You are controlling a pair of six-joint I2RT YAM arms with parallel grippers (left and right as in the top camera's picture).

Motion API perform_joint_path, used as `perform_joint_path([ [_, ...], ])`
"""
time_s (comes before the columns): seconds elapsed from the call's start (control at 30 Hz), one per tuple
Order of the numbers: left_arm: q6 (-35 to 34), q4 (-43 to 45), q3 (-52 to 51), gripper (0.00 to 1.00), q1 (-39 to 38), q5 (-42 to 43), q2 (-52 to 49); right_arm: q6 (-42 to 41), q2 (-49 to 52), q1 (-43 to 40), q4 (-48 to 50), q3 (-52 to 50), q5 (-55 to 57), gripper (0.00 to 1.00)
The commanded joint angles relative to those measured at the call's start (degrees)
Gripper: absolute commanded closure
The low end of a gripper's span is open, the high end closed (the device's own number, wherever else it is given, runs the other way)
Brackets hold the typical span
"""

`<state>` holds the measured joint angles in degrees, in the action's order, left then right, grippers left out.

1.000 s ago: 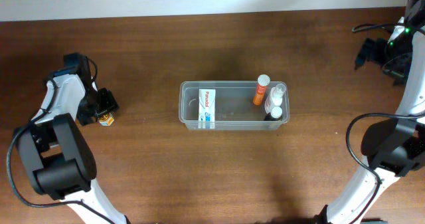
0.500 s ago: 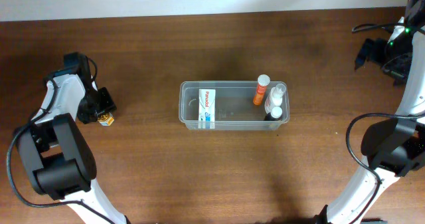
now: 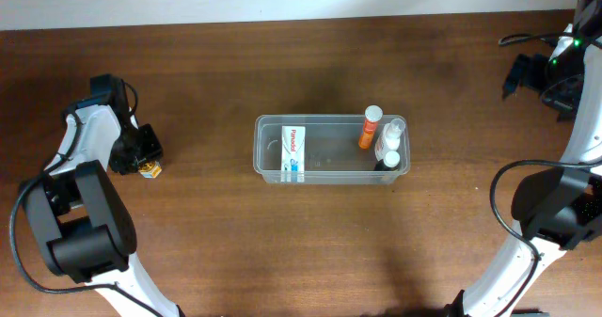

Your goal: Pack container

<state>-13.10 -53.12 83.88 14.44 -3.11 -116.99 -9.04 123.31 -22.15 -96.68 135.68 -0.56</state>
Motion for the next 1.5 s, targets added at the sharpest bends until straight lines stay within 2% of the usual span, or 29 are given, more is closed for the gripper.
perform_joint_path([
  [0.0,-0.1,-0.8,-0.4,0.52,0.3,0.8,-0.3,-0.5,-0.9,0.0,0.0,-0.4,-0.3,0.02],
  [0.33,-0.1,-1.6,-0.4,0.51,0.3,0.9,-0.3,-0.5,-0.9,0.0,0.0,-0.4,-0.3,0.02],
  [0.57,-0.1,-1.6,-0.4,0.56,0.3,0.9,-0.3,-0.5,-0.9,0.0,0.0,-0.4,-0.3,0.02],
  [1.0,-0.1,-2.0,-0.2,0.57,0.3,1.6,-0.3,-0.5,-0.9,0.0,0.0,-0.4,-0.3,0.02],
  [1.47,-0.1,-8.4,7.0,0.58,0.3,3.4,-0.2,-0.5,-0.9,0.0,0.0,-0.4,-0.3,0.02],
])
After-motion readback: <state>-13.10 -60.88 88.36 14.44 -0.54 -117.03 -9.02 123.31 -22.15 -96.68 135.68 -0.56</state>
